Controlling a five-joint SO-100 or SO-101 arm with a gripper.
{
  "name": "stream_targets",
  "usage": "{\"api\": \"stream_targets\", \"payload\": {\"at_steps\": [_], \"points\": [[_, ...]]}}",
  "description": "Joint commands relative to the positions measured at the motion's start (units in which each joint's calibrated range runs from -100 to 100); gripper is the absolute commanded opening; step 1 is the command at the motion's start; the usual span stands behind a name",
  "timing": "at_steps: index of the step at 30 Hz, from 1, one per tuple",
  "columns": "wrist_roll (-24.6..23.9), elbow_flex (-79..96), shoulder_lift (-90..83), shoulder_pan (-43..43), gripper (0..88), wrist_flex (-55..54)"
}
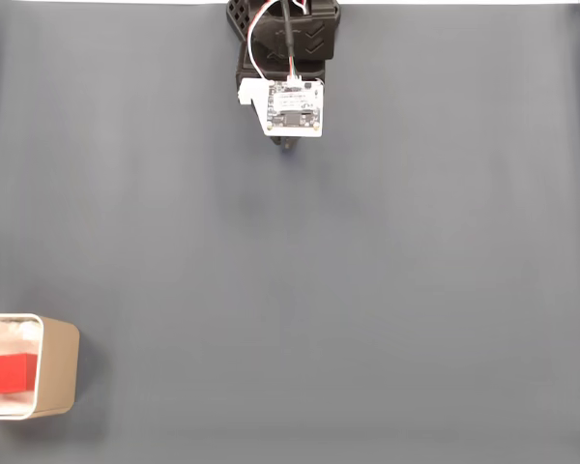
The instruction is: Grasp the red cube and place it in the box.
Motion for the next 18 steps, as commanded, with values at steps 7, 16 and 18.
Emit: {"api": "stream_targets", "payload": {"at_steps": [7, 16, 18], "points": [[0.0, 0.5, 0.0, 0.2, 0.2, 1.5], [0.0, 0.5, 0.0, 0.2, 0.2, 1.5], [0.0, 0.5, 0.0, 0.2, 0.2, 1.5]]}}
